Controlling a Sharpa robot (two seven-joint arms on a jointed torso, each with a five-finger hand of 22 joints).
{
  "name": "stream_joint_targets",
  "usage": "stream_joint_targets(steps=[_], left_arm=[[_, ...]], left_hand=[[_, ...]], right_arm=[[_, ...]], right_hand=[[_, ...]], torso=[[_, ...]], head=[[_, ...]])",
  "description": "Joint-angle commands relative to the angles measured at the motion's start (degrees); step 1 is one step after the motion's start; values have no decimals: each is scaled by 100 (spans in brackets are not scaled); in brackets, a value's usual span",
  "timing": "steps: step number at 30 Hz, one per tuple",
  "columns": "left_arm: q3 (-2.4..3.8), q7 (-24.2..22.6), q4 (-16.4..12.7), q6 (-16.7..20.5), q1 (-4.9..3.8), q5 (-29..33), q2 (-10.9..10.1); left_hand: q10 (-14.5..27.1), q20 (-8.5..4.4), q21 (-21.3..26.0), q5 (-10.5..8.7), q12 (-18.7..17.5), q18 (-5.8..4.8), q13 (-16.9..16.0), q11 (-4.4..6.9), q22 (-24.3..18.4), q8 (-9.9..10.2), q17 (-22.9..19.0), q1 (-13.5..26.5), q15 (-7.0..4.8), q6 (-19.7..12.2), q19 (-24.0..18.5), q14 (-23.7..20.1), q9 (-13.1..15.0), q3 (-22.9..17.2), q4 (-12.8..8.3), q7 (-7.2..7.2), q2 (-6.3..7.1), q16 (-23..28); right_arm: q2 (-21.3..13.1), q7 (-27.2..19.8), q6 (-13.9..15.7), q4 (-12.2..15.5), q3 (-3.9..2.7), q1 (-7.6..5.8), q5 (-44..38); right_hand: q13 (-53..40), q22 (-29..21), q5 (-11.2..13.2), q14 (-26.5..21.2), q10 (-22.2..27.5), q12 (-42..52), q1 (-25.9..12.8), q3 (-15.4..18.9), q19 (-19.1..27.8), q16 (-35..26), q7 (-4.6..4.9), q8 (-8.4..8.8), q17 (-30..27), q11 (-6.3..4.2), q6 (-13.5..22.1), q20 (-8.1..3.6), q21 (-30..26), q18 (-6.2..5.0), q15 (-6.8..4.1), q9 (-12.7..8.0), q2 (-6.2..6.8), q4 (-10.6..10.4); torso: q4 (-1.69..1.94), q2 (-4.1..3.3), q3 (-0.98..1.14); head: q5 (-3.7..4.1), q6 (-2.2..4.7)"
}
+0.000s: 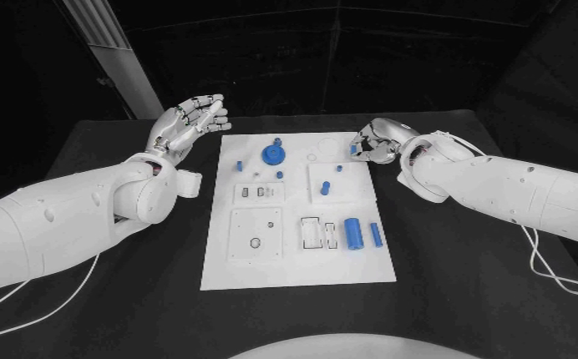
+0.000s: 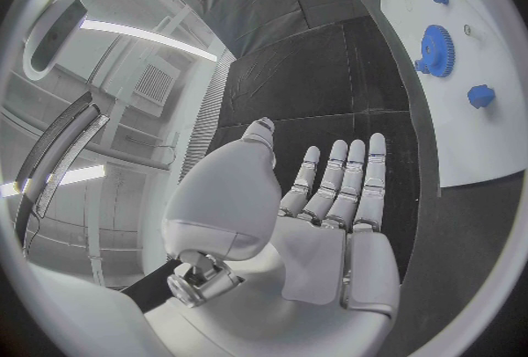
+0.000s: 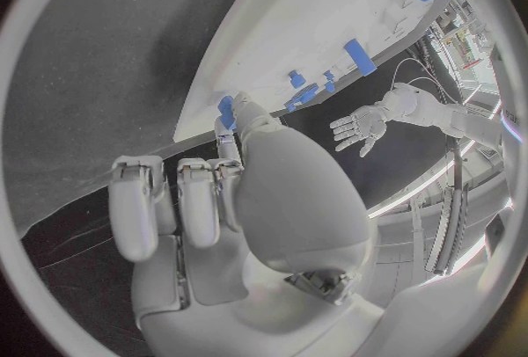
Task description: Assemble the parts on the task board
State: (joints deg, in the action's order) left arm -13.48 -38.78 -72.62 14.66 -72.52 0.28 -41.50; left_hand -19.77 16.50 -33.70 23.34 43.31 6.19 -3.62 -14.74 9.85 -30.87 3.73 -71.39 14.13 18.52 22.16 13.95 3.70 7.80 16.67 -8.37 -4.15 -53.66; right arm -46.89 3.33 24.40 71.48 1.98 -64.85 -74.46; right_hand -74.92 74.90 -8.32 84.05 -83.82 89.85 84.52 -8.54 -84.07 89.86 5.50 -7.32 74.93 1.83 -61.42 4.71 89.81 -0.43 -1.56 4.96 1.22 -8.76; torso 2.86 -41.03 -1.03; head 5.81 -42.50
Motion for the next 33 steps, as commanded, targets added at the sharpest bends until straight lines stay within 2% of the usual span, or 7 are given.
stream_joint_targets(steps=[1, 8, 12, 14, 17, 23, 33], left_arm=[[4, -1073, 0, -56, -8, -24, 7], [4, -1071, 33, -51, -7, -24, 46], [4, -1073, 44, -50, -7, -24, 68], [4, -1071, 44, -48, -7, -24, 74], [4, -1067, 47, -46, -8, -24, 81], [4, -1067, 55, -51, -8, -24, 101], [4, -1067, 57, -53, -8, -24, 115]], left_hand=[[56, 7, 24, 30, -39, -27, -3, 5, -8, 37, 0, -6, 6, -46, -47, -59, -8, 27, 6, -851, -67, 36], [56, 7, 24, 32, -39, -27, -3, 5, -9, 31, 0, -8, 6, -43, -48, -60, -7, 28, 6, -851, -68, 36], [56, 7, 24, 32, -39, -27, -3, 5, -9, 31, 0, -8, 6, -43, -48, -60, -7, 28, 6, -851, -68, 36], [56, 7, 24, 32, -39, -27, -3, 5, -9, 31, 0, -8, 6, -43, -48, -60, -7, 28, 6, -851, -68, 36], [56, 7, 24, 32, -39, -27, -3, 5, -9, 31, 0, -8, 6, -43, -48, -60, -7, 28, 6, -851, -68, 36], [56, 7, 24, 32, -39, -27, -3, 5, -9, 31, 0, -8, 6, -43, -48, -60, -7, 28, 6, -851, -68, 36], [56, 7, 25, 34, -39, -28, -3, 5, -9, 36, 0, -11, 7, -46, -50, -61, -8, 29, 6, -851, -70, 35]], right_arm=[[-26, -296, 607, 148, -8, -14, 73], [-18, -319, 638, 633, -18, -133, 146], [68, -211, 502, 934, -20, -182, 154], [140, -84, 378, 1083, -21, -195, 143], [240, 128, 222, 1255, -21, -204, 73], [420, 563, -21, 1470, -21, -208, -92], [759, 1137, -246, 1629, -21, -207, -339]], right_hand=[[-1508, 1510, -1, 595, -618, 15, 25, 2, -593, 14, -45, -19, 1507, -23, -109, -35, 19, 43, -44, 41, -42, 36], [-1508, 1510, -33, 595, -618, 15, 49, -2, -593, 14, -2, -35, 1507, 12, -229, -26, 19, 43, -26, 49, -62, 81], [-1508, 1510, -39, 595, -618, 15, 51, -2, -593, 14, 5, -34, 1507, 18, -244, -24, 19, 43, -21, 49, -65, 88], [-1508, 1510, -40, 595, -618, 15, 49, -1, -593, 14, 13, -34, 1507, 22, -253, -22, 19, 43, -18, 48, -68, 89], [-1508, 1510, -45, 595, -618, 15, 48, -2, -593, 14, 20, -34, 1507, 30, -274, -19, 19, 43, -12, 49, -76, 95], [-1508, 1510, -139, 595, -618, 15, 80, -13, -593, 14, 28, -24, 1507, 41, -342, 0, 19, 43, 13, 48, -89, 159], [-1508, 1510, -146, 595, -618, 15, 79, -12, -593, 14, 30, -21, 1507, 42, -346, 2, 19, 43, 16, 47, -88, 163]], torso=[[-2, 6, -3], [8, 11, -15], [17, -9, -9], [0, -7, -7], [-1, -8, -10], [0, -10, -6], [8, -8, -3]], head=[[-75, 1], [-230, -38], [-273, -31], [-317, -51], [-379, -78], [-447, -141], [-578, -254]])
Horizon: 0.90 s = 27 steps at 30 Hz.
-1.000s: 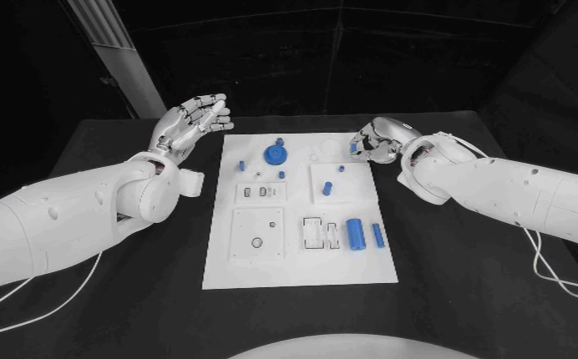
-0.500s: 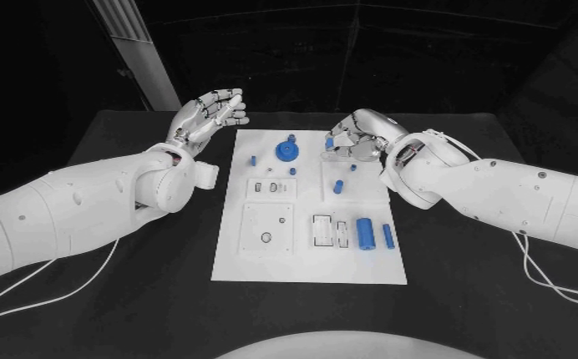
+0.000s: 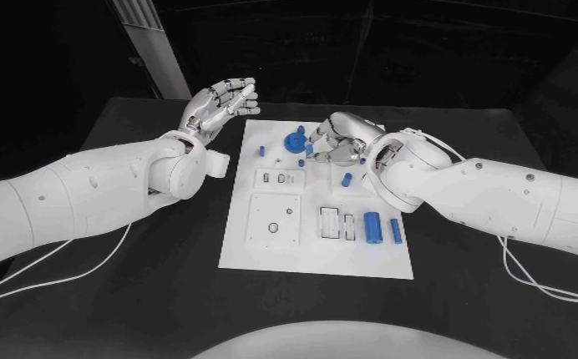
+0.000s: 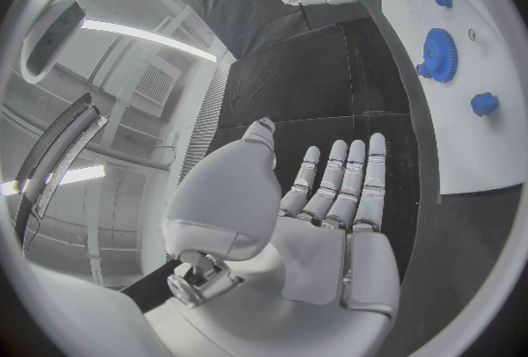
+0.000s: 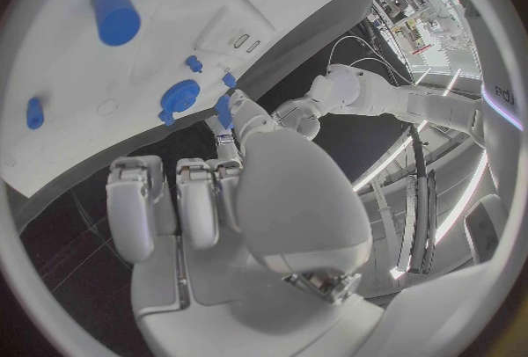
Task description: Assemble the parts on the task board
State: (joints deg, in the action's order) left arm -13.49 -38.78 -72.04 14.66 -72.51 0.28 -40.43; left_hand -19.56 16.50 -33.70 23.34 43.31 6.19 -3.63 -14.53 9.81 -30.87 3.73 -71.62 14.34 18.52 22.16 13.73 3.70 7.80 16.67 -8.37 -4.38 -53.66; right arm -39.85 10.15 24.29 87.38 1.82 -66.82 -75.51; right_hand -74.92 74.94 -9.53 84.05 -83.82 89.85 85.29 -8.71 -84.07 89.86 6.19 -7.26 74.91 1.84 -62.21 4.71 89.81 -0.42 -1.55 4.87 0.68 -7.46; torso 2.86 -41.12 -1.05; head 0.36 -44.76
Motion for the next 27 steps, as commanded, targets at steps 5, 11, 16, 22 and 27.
stream_joint_targets(steps=[5, 11, 16, 22, 27], left_arm=[[4, -1065, -1, -50, -9, -24, 9], [4, -1064, -6, -53, -9, -24, 12], [4, -1065, -18, -50, -10, -24, -3], [4, -1067, -30, -52, -10, -24, -14], [4, -1067, -42, -49, -11, -24, -28]], left_hand=[[35, 7, 25, 34, -39, -28, -3, -16, -5, 36, 0, 12, -15, -46, -51, -39, -7, 29, 6, -851, -47, 35], [35, 7, 25, 34, -39, -28, -3, -16, -5, 36, 0, 12, -15, -46, -51, -39, -7, 29, 6, -851, -47, 35], [35, 7, 25, 34, -39, -28, -3, -16, -5, 36, 0, 12, -15, -46, -51, -39, -7, 29, 6, -851, -47, 35], [36, 7, 26, 39, -38, -29, -4, -16, -6, 41, 0, 7, -14, -51, -56, -42, -8, 31, 7, -851, -51, 34], [36, 7, 26, 39, -38, -29, -4, -16, -6, 41, 0, 7, -14, -51, -56, -42, -8, 31, 7, -851, -51, 34]], right_arm=[[250, 778, -361, 86, -4, -7, -413], [457, 847, -415, 23, -3, 28, -529], [582, 885, -431, -36, -2, 97, -585], [689, 966, -455, -116, 0, 196, -705], [747, 1051, -487, -174, 2, 263, -873]], right_hand=[[-1508, 1506, -38, 595, -618, 15, -9, 11, -593, 14, -34, -19, 1509, 42, -270, 6, 19, 42, 23, 53, -30, 38], [-1508, 1506, -21, 595, -618, 15, -39, 37, -593, 14, -29, 0, 1509, 50, -280, 18, 19, 42, 34, 47, 2, 54], [-1508, 1506, 13, 595, -618, 15, -95, 63, -593, 14, -20, 22, 1509, 58, -293, 28, 19, 42, 43, 39, 11, 48], [-1508, 1506, 40, 595, -618, 15, -151, 89, -593, 14, -15, 47, 1509, 64, -299, 36, 19, 42, 50, 30, 20, 38], [-1508, 1506, 51, 595, -618, 15, -180, 101, -593, 14, -12, 61, 1509, 67, -300, 40, 19, 42, 52, 25, 24, 32]], torso=[[-2, 1, 2], [-4, 9, -2], [-2, 7, -2], [-4, 9, -1], [-3, 8, -1]], head=[[-73, -66], [-71, -92], [-69, -113], [-75, -115], [-73, -135]])
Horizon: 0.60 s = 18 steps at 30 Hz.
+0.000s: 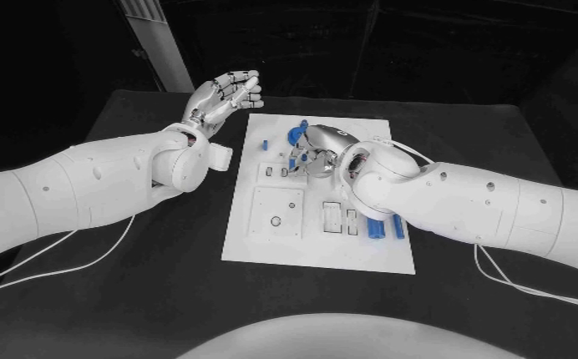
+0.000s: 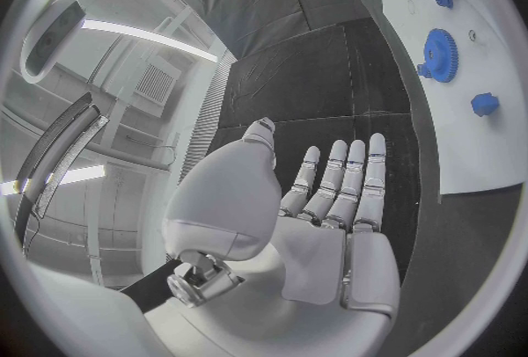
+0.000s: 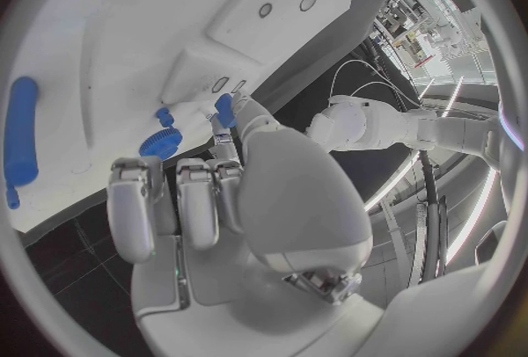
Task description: Assemble the parts on the task board
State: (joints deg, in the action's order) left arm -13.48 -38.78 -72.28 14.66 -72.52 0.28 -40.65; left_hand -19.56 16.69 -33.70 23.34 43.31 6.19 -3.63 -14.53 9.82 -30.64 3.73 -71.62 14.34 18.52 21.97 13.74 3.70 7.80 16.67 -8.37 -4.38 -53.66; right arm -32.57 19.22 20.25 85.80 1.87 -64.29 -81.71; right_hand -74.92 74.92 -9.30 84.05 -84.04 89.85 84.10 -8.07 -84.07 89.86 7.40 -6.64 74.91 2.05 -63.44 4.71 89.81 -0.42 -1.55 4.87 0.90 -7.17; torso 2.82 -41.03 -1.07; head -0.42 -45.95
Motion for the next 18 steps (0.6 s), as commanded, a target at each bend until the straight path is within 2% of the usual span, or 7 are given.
stream_joint_targets(steps=[1, 18], left_arm=[[4, -1066, -20, -48, -10, -24, -8], [4, -1065, -29, -52, -10, -24, -20]], left_hand=[[36, -12, 26, 39, -38, -29, -3, -16, -8, 18, 0, 7, -14, -51, -36, -42, -8, 31, 7, -851, -51, 34], [36, -12, 26, 39, -38, -29, -3, -16, -8, 18, 0, 7, -14, -51, -36, -42, -8, 31, 7, -851, -51, 34]], right_arm=[[28, 168, -85, -27, -3, 25, -288], [118, 255, -131, -129, -2, 102, -481]], right_hand=[[-1508, 1508, 30, 595, -596, 15, -66, 39, -593, 14, -132, 2, 1509, 45, -177, 41, 19, 42, 52, 24, 3, 2], [-1508, 1508, 104, 595, -596, 15, -179, 83, -593, 14, -134, 67, 1509, 47, -197, 58, 19, 42, 61, 1, 11, -12]], torso=[[1, -1, 0], [0, -7, 3]], head=[[10, -17], [53, -38]])
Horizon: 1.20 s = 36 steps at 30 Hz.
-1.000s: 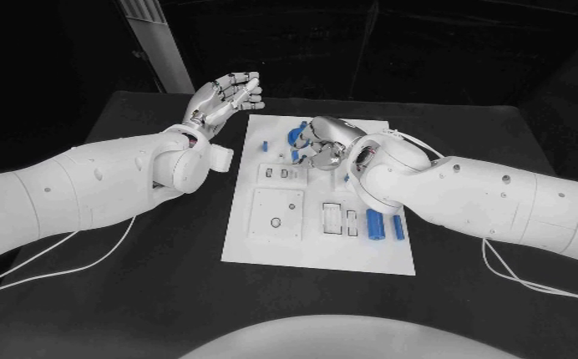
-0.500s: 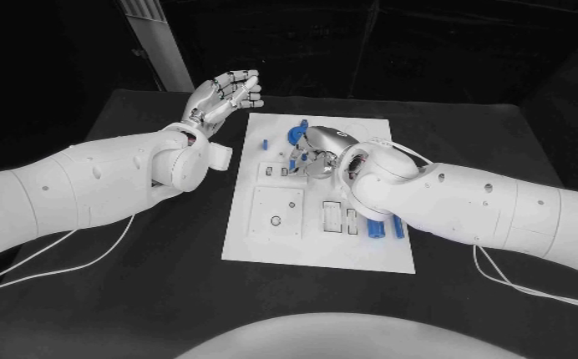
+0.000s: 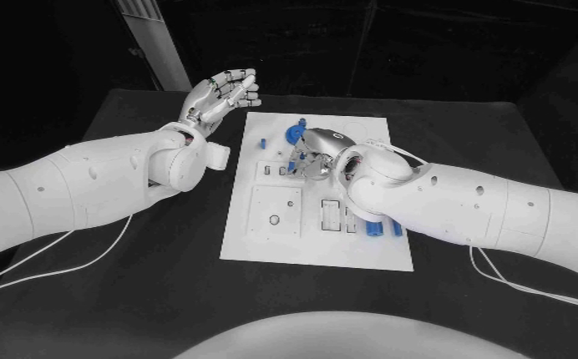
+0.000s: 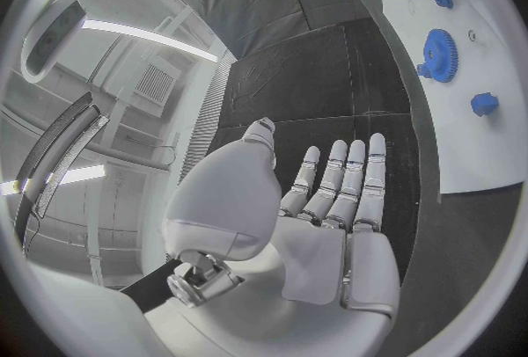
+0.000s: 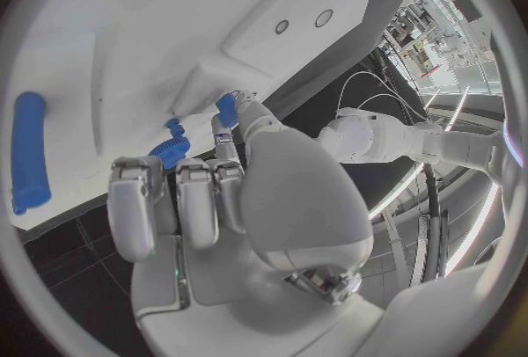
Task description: Assemble the parts on the task board
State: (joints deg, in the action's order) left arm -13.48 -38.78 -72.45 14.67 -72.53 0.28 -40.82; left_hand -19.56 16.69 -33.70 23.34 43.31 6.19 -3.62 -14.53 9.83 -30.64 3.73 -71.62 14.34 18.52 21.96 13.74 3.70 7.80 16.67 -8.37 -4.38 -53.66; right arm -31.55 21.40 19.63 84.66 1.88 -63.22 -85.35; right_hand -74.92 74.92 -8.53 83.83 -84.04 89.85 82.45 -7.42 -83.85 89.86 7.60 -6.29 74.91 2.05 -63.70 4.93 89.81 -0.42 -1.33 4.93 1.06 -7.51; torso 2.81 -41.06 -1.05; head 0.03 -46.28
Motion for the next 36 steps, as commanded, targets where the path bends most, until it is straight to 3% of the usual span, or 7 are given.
stream_joint_targets(steps=[1, 19, 36], left_arm=[[4, -1064, -12, -54, -9, -24, -3], [4, -1060, -5, -57, -9, -24, 2], [4, -1055, 0, -60, -9, -24, 2]], left_hand=[[36, -12, 26, 39, -38, -29, -4, -16, -8, 18, 0, 7, -14, -51, -36, -42, -8, 31, 7, -851, -51, 34], [36, -12, 26, 39, -38, -29, -4, -16, -8, 18, 0, 7, -14, -51, -36, -42, -8, 31, 7, -851, -51, 34], [36, -12, 26, 39, -38, -29, -4, -16, -8, 18, 0, 7, -14, -51, -36, -42, -8, 31, 7, -851, -51, 34]], right_arm=[[23, 35, -78, -28, -3, -5, -118], [76, -30, -153, -140, -2, 25, -122], [82, -62, -243, -130, -2, 53, -123]], right_hand=[[-1508, 1508, 27, 617, -596, 15, -2, 13, -615, 14, -155, 39, 1509, 46, -173, 37, 19, 42, 39, -7, -8, 34], [-1508, 1508, 24, 617, -596, 15, 112, -12, -615, 14, -125, 153, 1509, 72, -104, 39, 19, 42, 36, -48, 57, 196], [-1508, 1508, 16, 617, -596, 15, 33, 55, -615, 14, -69, 269, 1509, 121, 69, 58, 19, 42, 63, -97, 241, 232]], torso=[[0, -5, 1], [1, 0, 0], [1, 3, 0]], head=[[9, -7], [3, -52], [16, -50]])
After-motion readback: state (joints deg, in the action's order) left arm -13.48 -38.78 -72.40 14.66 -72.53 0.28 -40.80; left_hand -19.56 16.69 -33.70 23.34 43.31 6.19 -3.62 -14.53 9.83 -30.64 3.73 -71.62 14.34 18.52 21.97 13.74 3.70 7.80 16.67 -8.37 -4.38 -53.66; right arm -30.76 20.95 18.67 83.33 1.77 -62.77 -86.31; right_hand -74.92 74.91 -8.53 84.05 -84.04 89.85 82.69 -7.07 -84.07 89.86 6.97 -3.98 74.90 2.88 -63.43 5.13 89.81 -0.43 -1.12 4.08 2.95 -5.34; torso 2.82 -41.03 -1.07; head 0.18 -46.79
